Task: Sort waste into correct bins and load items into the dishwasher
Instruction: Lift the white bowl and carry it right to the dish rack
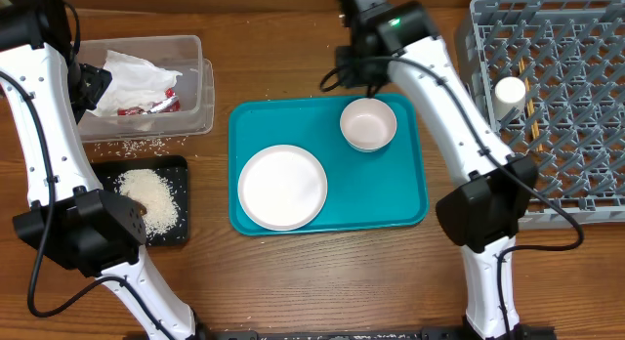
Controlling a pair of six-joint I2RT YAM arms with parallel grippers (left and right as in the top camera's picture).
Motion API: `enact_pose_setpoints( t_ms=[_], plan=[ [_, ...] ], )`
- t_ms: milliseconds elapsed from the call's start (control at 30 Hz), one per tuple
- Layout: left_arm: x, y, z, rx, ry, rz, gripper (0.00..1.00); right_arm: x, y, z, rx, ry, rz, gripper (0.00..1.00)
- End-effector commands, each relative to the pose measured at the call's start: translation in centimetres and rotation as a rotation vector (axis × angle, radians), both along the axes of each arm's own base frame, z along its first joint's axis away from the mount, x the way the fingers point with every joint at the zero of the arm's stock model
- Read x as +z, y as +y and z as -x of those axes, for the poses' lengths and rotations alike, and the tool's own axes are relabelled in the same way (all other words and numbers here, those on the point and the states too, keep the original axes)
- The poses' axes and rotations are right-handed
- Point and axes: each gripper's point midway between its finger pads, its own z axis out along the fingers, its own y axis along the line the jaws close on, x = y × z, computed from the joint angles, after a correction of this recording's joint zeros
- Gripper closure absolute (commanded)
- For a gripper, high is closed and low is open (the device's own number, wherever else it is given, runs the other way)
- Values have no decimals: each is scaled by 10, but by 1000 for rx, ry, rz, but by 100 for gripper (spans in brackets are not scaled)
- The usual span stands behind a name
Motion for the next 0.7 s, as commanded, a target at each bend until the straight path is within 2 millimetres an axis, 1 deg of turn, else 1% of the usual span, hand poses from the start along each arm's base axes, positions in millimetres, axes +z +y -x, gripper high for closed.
enact_pose_setpoints(
  t_ms=[0, 67, 100, 200, 367, 433, 467, 567, 667],
  plan=[
    [8, -2, 2, 7, -17, -12, 0, 2, -1, 9, 35, 35, -24, 54],
    [8, -2, 2, 7, -17, -12, 0, -13, 4, 16, 47, 68, -10, 44],
    [8, -2, 2, 7, -17, -12, 0, -22, 7, 19, 47, 84, -6, 44],
    [8, -2, 2, 7, -17, -12, 0, -49, 17, 27, 33, 122, -1, 44],
    [8, -2, 2, 7, -17, -12, 0, -100, 30, 42, 70, 165, 24, 46],
    [8, -2, 2, 7, -17, -12, 0, -119, 31, 49, 73, 176, 42, 53],
    [8, -2, 2, 7, -17, -12, 0, -126, 29, 51, 60, 179, 56, 54],
    [8, -2, 2, 7, -17, -12, 0, -139, 22, 56, 26, 174, 108, 57],
    [8, -2, 2, 7, -17, -12, 0, -139, 22, 56, 26, 172, 114, 59]
  ],
)
